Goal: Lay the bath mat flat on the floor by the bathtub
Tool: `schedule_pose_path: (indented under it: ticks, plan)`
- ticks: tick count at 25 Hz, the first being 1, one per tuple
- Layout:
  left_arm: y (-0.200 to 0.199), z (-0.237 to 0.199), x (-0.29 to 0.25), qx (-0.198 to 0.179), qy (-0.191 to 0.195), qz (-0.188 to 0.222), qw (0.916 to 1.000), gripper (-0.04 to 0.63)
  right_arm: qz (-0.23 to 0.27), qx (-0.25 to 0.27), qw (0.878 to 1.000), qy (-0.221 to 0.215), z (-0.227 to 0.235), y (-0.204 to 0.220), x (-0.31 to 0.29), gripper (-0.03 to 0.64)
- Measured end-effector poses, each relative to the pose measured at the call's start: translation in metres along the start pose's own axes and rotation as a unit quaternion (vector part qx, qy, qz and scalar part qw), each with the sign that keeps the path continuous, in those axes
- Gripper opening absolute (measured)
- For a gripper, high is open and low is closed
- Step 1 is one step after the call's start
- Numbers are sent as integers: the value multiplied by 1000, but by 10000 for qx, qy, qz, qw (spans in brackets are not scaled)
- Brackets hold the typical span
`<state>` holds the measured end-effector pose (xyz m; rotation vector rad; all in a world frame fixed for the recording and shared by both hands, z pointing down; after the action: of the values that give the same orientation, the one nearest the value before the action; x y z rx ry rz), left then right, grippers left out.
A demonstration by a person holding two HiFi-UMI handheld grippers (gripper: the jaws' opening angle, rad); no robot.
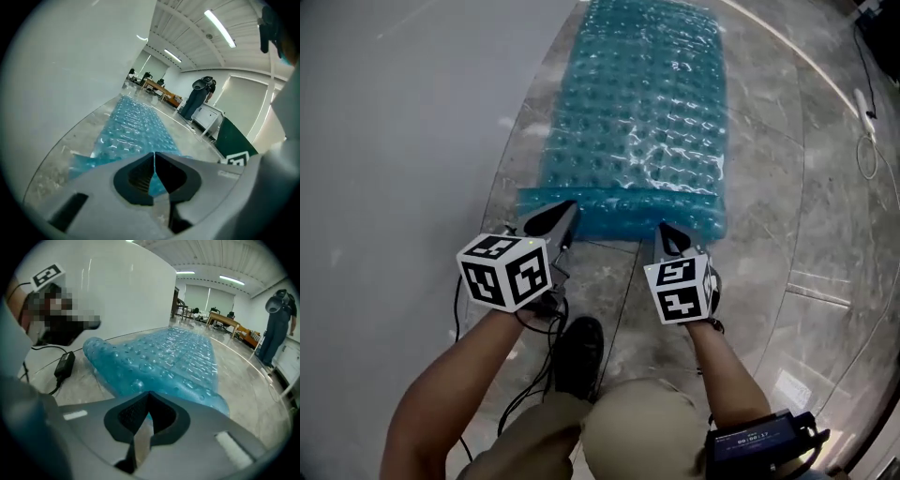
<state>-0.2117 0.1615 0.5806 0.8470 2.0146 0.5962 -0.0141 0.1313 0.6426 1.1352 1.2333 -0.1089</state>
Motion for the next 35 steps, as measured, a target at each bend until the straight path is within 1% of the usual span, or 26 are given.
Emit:
schedule_pose_path:
  ticks: [1,3,5,6,8,10,12,13,15,16,17,18,20,22,23,25,28,29,31,33,35]
  plan:
    - [-1,-4,-14,62,-29,-66,10000,20,-75,10,9999,-129,-4,6,2,6]
    - [3,-11,-34,191,-99,-322,9992,20,-212,103,9985,-500,-12,14,9,6]
    - [18,-15,-43,394,-127,-683,9968,26,-101,93,9962,-862,-11,8,22,6]
    - [29,-15,-42,513,-116,-856,9949,28,56,15,9960,-891,-5,0,29,6]
    - [55,-12,-34,704,-47,-1144,9909,28,331,-164,9969,-701,12,-20,34,6]
    - [83,-8,-23,897,72,-1359,9866,27,385,-242,9976,-515,24,-34,25,6]
    - [105,-2,-9,1023,183,-1518,9829,31,172,-177,9987,-451,24,-39,6,7]
    - [113,1,0,1103,241,-1547,9815,45,-11,-76,9990,-444,21,-37,-4,7]
    - [117,13,24,1364,374,-1425,9796,61,-502,231,9975,-430,16,-27,-21,8]
    - [114,22,38,1479,430,-1309,9794,70,-778,329,9955,-422,16,-20,-24,7]
    - [110,32,55,1545,465,-1199,9796,72,-1026,322,9933,-433,18,-13,-23,6]
    - [106,41,73,1559,471,-1110,9804,76,-1168,258,9916,-494,18,-7,-18,6]
    - [102,54,109,1475,405,-974,9834,81,-1108,243,9910,-708,9,1,-7,6]
    - [100,51,129,1414,261,-794,9864,83,-1043,452,9910,-713,-9,14,6,6]
    - [97,45,131,1446,162,-677,9870,84,-1026,582,9907,-677,-19,20,13,6]
    - [88,33,117,1423,29,-461,9887,87,-968,779,9902,-637,-38,31,25,6]
    - [62,22,74,846,145,-293,9959,100,-803,711,9928,-534,-51,42,39,6]
    - [57,19,62,751,212,-275,9966,100,-730,618,9943,-466,-56,46,44,6]
    - [64,16,42,845,343,-441,9949,100,-637,474,9961,-393,-69,59,55,6]
    - [86,14,24,939,455,-837,9910,100,-644,386,9961,-467,-78,72,63,6]
    - [107,12,10,965,495,-1226,9865,98,-721,261,9950,-640,-85,87,69,6]
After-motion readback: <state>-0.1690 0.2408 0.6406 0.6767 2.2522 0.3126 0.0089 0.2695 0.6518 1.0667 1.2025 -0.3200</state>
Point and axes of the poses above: the fingertips, and each gripper's own axes: x backward along the fingers, z to its right, y out of its underside, the point moved 6 cm from there along x, backward along the fingers
